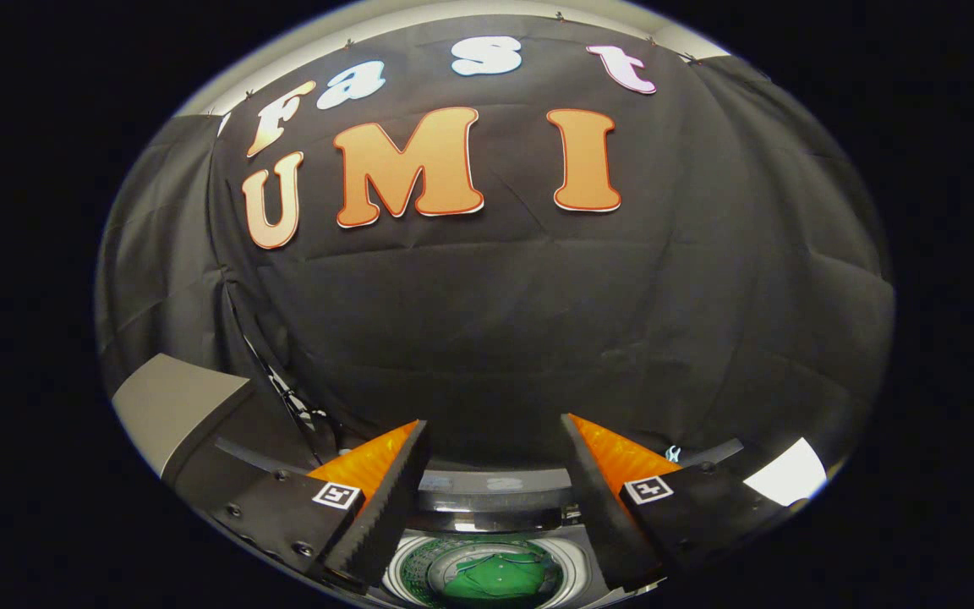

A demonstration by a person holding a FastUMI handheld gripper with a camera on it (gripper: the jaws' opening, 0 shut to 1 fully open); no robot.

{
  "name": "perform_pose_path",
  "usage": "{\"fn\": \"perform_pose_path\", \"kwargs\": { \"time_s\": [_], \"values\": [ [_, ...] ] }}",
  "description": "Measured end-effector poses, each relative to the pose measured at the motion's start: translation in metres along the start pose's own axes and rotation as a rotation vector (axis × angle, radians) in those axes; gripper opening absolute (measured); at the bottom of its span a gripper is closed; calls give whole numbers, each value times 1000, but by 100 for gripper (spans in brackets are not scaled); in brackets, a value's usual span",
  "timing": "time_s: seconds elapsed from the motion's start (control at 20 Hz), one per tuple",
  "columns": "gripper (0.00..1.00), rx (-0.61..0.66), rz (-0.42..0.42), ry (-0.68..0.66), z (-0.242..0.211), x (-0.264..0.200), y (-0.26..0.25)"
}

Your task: Put the clothes into the washing machine and then close the washing machine lid.

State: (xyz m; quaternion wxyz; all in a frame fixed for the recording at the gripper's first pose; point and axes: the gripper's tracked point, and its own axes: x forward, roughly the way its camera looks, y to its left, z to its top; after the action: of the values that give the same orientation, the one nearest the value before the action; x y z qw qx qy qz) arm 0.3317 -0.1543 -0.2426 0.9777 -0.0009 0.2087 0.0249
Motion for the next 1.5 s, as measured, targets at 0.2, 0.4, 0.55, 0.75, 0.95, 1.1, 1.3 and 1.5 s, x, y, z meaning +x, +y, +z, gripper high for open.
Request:
{"fn": "perform_pose_path", "kwargs": {
  "time_s": [0.2, 0.4, 0.55, 0.75, 0.95, 1.1, 1.3, 1.5],
  "values": [
    [98, -3, 0, -9, -11, -18, 2],
    [97, -1, -3, 9, -27, -32, 2],
    [97, 7, -3, 33, -42, -46, 2],
    [97, 22, -13, 73, -72, -67, -1],
    [98, 12, -23, 104, -93, -80, -8],
    [98, 25, -28, 101, -93, -86, -9],
    [98, 39, -13, 58, -76, -95, -1],
    [98, 14, 1, 12, -54, -110, 4]
  ]
}}
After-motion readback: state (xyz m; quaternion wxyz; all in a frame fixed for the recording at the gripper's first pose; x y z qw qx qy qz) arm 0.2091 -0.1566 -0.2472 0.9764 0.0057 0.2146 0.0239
